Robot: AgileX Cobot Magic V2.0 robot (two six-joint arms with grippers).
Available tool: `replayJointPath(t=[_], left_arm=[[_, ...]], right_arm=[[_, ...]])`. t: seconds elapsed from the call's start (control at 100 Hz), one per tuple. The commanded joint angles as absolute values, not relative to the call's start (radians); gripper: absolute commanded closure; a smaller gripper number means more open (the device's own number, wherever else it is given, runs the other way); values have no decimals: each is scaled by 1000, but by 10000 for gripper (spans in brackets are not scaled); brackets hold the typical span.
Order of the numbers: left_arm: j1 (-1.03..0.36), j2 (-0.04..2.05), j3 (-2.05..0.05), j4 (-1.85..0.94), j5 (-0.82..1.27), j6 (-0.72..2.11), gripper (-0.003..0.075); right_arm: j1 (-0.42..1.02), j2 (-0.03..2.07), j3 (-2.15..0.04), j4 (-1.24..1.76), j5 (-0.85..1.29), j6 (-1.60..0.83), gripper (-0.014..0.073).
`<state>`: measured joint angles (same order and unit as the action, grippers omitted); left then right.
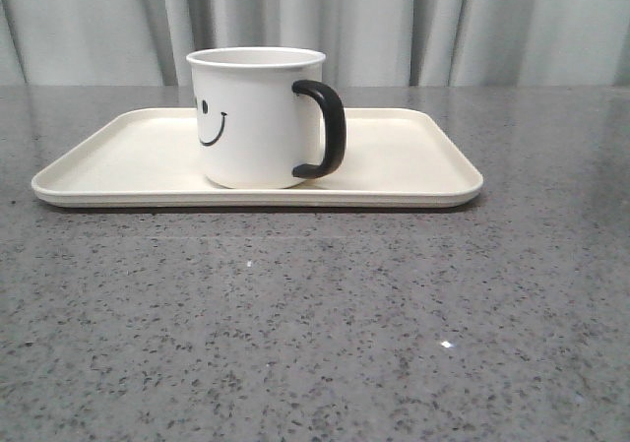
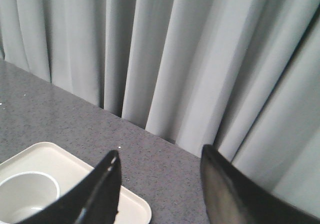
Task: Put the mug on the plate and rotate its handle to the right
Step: 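Open the left gripper and withdraw it from the mug, then lower the open right gripper into the mug rim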
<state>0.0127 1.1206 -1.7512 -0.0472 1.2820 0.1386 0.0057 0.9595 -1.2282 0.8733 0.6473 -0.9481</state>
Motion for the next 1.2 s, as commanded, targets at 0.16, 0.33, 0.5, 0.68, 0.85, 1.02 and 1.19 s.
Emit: replayJointPath(t=[0.16,0.33,0.5,0.68,0.85,1.02,1.19], left_arm=[[15,1062,-1722,-45,1226,129,740],[15,1024,-1703,-43,1228,129,740],[15,987,-1682,-43,1228,129,740],[15,986,-1682,-43,1235,129,740],[15,986,-1682,-43,1241,129,740],[15,986,-1682,-43,1245,129,740],[15,986,-1682,-43,1259,129,740]], right_arm=[[64,1093,-1412,895,711,-955,213],[89,1185,-1505,895,753,-954,211],[89,1273,-1573,895,858,-951,211],[104,1357,-1623,895,925,-949,211],[176,1431,-1669,869,940,-948,211],[269,1507,-1708,793,927,-913,211],[326,1580,-1738,727,928,-872,211]])
